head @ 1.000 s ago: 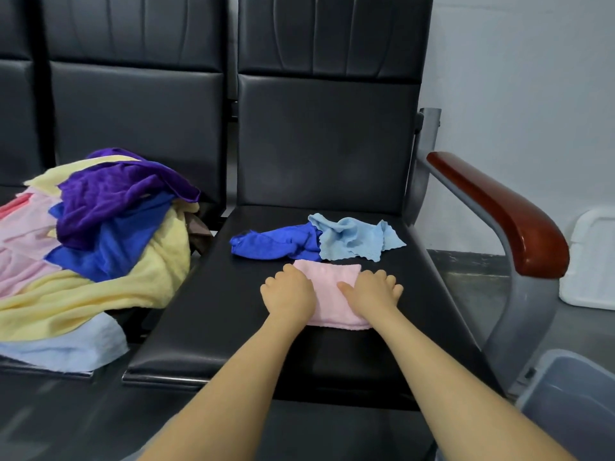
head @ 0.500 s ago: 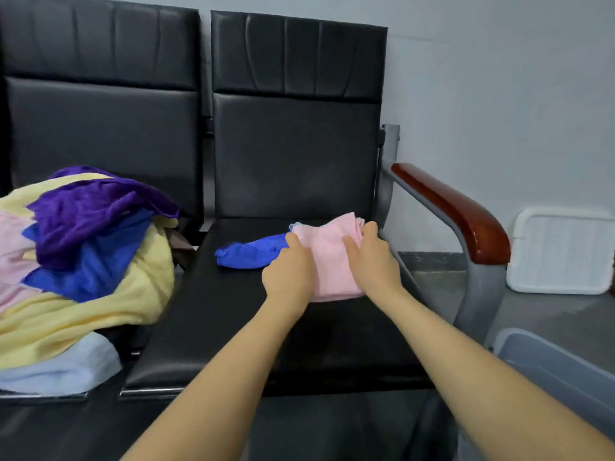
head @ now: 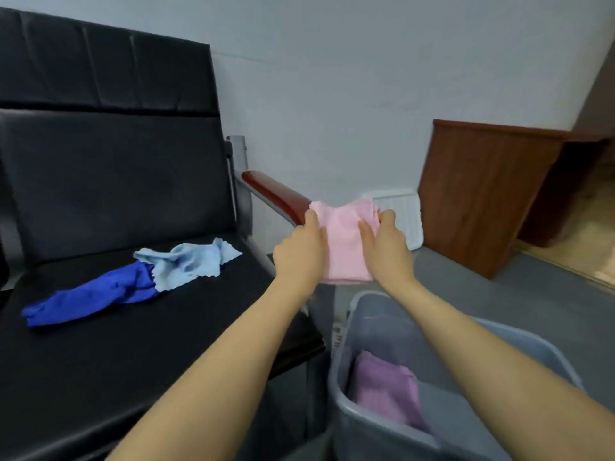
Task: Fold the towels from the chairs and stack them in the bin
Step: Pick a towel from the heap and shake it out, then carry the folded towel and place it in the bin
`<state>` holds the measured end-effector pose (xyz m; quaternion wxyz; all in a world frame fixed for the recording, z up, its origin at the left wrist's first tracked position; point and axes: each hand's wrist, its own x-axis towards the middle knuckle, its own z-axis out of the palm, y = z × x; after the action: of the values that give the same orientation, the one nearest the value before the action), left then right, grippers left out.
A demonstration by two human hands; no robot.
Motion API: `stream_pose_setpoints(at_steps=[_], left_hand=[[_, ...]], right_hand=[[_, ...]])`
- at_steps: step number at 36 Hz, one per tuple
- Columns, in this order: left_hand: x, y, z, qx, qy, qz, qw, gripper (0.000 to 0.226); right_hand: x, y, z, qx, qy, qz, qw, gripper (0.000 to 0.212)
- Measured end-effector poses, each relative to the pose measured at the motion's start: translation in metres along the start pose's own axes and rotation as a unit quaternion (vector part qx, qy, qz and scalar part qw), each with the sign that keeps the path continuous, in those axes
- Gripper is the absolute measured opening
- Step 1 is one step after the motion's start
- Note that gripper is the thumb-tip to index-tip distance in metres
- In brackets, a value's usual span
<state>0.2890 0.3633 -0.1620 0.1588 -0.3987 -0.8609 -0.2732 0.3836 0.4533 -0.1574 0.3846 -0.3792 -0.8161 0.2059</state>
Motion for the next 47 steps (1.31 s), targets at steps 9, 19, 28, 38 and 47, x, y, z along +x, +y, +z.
stream_pose_setpoints(at_steps=[9,19,28,38,47], left_hand=[[-0.002,0.083,0.089,0.013,-0.095,0.035,0.995,0.035],[-0.019,0.112,0.220,0.012,-0.221,0.012,0.975,0.028],[-0.028,0.077,0.333,0.062,-0.346,-0.024,0.936,0.028],[-0.046,0.048,0.440,0.096,-0.436,-0.075,0.891,0.036],[-0.076,0.040,0.466,0.136,-0.485,-0.090,0.859,0.051]], right_hand=[[0.010,0.119,-0.033,-0.007,-0.017,0.068,0.998,0.025],[0.008,0.257,0.003,0.109,-0.065,0.194,0.973,0.025],[0.003,0.361,0.091,0.165,-0.198,0.292,0.921,0.035],[-0.031,0.432,0.164,0.088,-0.232,0.316,0.916,0.045],[-0.065,0.459,0.184,-0.061,-0.380,0.254,0.887,0.048]])
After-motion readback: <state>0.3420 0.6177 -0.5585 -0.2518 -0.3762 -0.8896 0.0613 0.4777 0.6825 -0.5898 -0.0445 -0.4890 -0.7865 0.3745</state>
